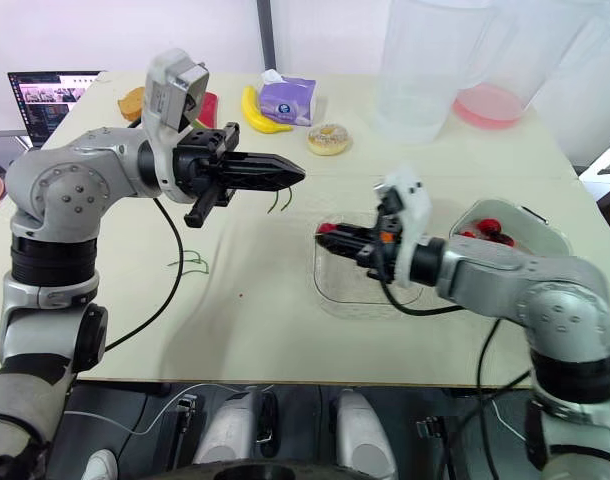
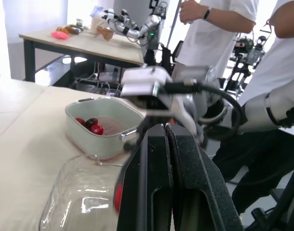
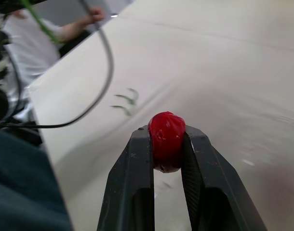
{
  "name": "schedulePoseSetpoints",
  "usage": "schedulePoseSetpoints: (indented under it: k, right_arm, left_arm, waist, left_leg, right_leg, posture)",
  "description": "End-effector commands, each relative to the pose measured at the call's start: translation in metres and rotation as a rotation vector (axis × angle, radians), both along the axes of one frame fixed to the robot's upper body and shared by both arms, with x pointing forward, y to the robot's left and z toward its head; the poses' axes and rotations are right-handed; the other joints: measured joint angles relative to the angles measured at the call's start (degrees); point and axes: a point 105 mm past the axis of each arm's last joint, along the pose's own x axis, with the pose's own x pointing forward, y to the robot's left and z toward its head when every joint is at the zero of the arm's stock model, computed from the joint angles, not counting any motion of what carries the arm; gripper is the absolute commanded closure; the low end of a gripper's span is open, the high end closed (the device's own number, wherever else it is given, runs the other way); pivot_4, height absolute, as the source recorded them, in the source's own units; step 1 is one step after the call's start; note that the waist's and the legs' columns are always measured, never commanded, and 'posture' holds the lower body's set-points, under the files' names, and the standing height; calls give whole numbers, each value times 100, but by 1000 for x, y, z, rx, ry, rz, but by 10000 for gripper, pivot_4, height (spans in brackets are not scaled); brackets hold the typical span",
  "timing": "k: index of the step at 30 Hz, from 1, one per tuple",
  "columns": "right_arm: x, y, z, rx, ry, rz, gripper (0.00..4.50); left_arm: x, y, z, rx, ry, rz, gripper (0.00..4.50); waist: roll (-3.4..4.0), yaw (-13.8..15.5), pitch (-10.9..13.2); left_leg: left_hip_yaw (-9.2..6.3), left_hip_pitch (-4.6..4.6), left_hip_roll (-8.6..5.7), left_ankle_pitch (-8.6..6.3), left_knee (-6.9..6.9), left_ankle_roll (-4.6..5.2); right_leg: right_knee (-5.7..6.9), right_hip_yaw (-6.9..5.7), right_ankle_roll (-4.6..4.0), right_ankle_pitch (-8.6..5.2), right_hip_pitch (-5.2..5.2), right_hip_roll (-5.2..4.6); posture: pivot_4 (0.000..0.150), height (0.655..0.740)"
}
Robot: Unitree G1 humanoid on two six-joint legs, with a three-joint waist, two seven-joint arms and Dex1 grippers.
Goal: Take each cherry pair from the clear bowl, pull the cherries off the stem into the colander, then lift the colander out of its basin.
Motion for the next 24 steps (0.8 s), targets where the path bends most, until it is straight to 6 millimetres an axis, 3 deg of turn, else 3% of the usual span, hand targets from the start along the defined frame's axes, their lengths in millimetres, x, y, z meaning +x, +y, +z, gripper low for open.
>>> schedulePoseSetpoints:
  k: [1, 3, 8, 10, 15, 16, 17, 22, 23, 24]
  right_arm:
    - [4, -69, 12, -89, -72, -286, 41814]
    - [4, -105, 12, -172, -73, -433, 41814]
    - [-5, -158, 3, -300, -46, -636, 41814]
    - [-7, -166, -6, -331, -16, -671, 41814]
    - [-6, -158, -18, -333, 6, -651, 41814]
    - [-6, -155, -19, -333, 7, -641, 31835]
    - [-6, -154, -18, -331, 2, -640, 28663]
    - [-6, -139, -1, -278, -72, -575, 3571]
    - [-7, -135, 2, -275, -85, -559, 366]
    - [-8, -130, 6, -267, -105, -538, 366]
  left_arm:
    - [-7, 2, 10, -17, -48, -15, 45000]
    - [-7, 1, 9, -17, -44, -15, 45000]
    - [-9, 1, 8, -18, -41, -20, 45000]
    - [-9, 1, 8, -18, -41, -22, 45000]
    - [-9, 0, 8, -17, -44, -25, 45000]
    - [-9, 1, 8, -16, -46, -24, 45000]
    - [-9, 1, 8, -15, -46, -24, 45000]
    - [-9, 2, 7, -12, -50, -20, 45000]
    - [-9, 2, 7, -10, -51, -18, 45000]
    - [-9, 3, 7, -10, -52, -17, 45000]
  waist:
    - [0, 1, 0]
    - [0, -16, 0]
    - [3, -54, -2]
    - [3, -51, -2]
    - [3, -39, -2]
    - [3, -36, -1]
    - [3, -32, -1]
    - [3, -27, -1]
    - [3, -28, -1]
    - [3, -27, -1]
  left_leg:
    - [-1, -1, 0, 0, 0, 0]
    - [0, 0, 1, 1, -1, -1]
    - [-1, 27, 8, 9, -15, -16]
    - [-2, 28, 9, 10, -16, -18]
    - [-1, 27, 6, 10, -14, -18]
    - [-1, 27, 6, 10, -14, -18]
    - [-1, 27, 6, 10, -13, -18]
    - [-1, 27, 5, 10, -13, -18]
    - [-1, 27, 5, 10, -13, -18]
    - [-2, 27, 5, 10, -13, -18]
  right_leg:
    - [-2, 0, 0, 0, 0, 0]
    - [-1, 0, 1, 0, 0, 4]
    - [7, 7, 0, 0, 10, 21]
    - [7, 7, 0, 0, 11, 23]
    - [7, 9, 1, 0, 13, 20]
    - [7, 8, 1, 0, 13, 20]
    - [7, 8, 1, -1, 13, 21]
    - [6, 8, 1, 0, 14, 20]
    - [7, 8, 1, 0, 14, 20]
    - [7, 7, 1, 0, 14, 20]
  posture:
    - [1500, 7400]
    - [1500, 7400]
    - [1500, 7400]
    - [1500, 7400]
    - [1500, 7400]
    - [1500, 7400]
    - [1500, 7400]
    - [1500, 7400]
    - [1500, 7400]
    - [1500, 7400]
